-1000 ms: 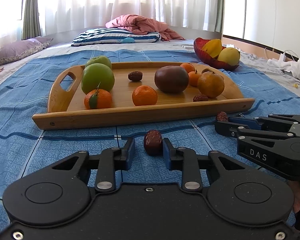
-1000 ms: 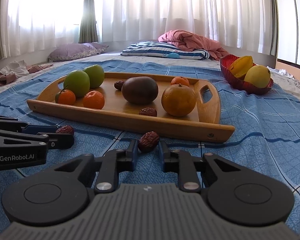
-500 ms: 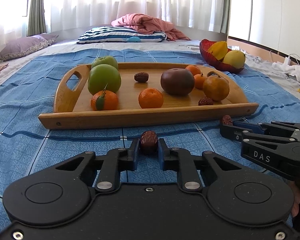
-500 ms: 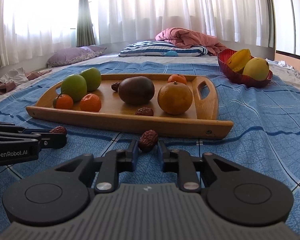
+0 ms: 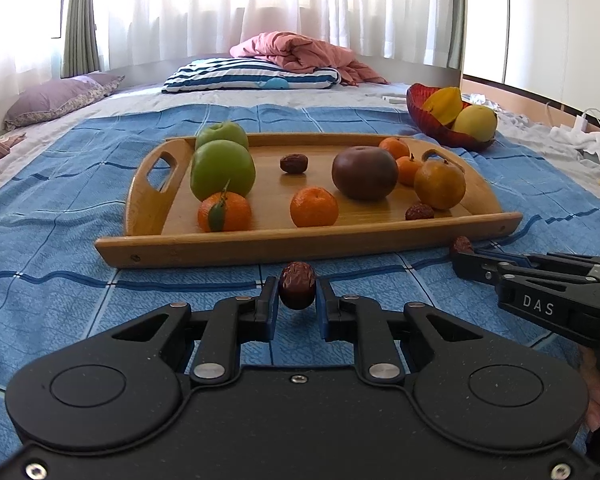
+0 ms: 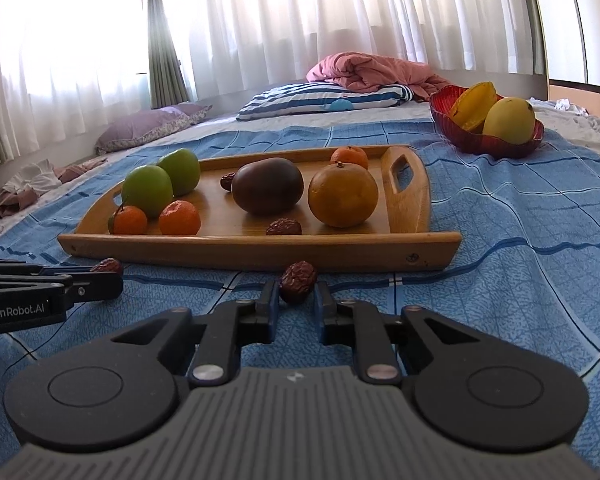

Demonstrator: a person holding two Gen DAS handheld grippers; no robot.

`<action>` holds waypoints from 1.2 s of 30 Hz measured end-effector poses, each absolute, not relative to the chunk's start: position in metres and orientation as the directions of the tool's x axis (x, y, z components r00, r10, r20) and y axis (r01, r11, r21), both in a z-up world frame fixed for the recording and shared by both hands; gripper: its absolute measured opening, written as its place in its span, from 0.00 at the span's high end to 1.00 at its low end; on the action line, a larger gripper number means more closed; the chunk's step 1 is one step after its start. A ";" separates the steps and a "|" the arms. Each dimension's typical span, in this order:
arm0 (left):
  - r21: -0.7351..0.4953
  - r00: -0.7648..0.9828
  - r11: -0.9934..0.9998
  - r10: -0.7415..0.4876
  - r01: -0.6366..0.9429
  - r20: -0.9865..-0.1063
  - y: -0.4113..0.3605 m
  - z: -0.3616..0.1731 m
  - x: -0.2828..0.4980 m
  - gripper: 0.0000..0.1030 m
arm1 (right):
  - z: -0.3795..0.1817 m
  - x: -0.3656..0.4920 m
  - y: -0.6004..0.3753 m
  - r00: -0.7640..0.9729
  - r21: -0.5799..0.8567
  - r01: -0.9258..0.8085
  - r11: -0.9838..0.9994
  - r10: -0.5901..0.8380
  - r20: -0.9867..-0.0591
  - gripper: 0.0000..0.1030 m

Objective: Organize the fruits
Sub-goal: 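Carry both red dates over the wooden tray with both tools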

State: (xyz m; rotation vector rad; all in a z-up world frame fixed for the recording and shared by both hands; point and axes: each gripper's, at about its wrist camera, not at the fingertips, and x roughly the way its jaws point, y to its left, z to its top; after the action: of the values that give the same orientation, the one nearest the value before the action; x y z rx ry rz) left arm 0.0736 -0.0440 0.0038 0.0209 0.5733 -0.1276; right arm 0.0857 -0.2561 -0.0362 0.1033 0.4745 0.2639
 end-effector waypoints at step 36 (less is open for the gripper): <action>-0.042 0.886 0.989 -0.148 0.144 -0.439 -0.027 0.078 0.129 0.82 | 0.022 0.117 -0.253 0.902 0.191 -0.185 0.964 0.244 -0.355 0.80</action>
State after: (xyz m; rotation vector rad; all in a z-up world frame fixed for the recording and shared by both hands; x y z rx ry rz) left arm 0.1290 -0.0273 0.0783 -0.0089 0.4568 -0.1516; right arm 0.1165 -0.2529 0.0216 0.1544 0.3864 0.2228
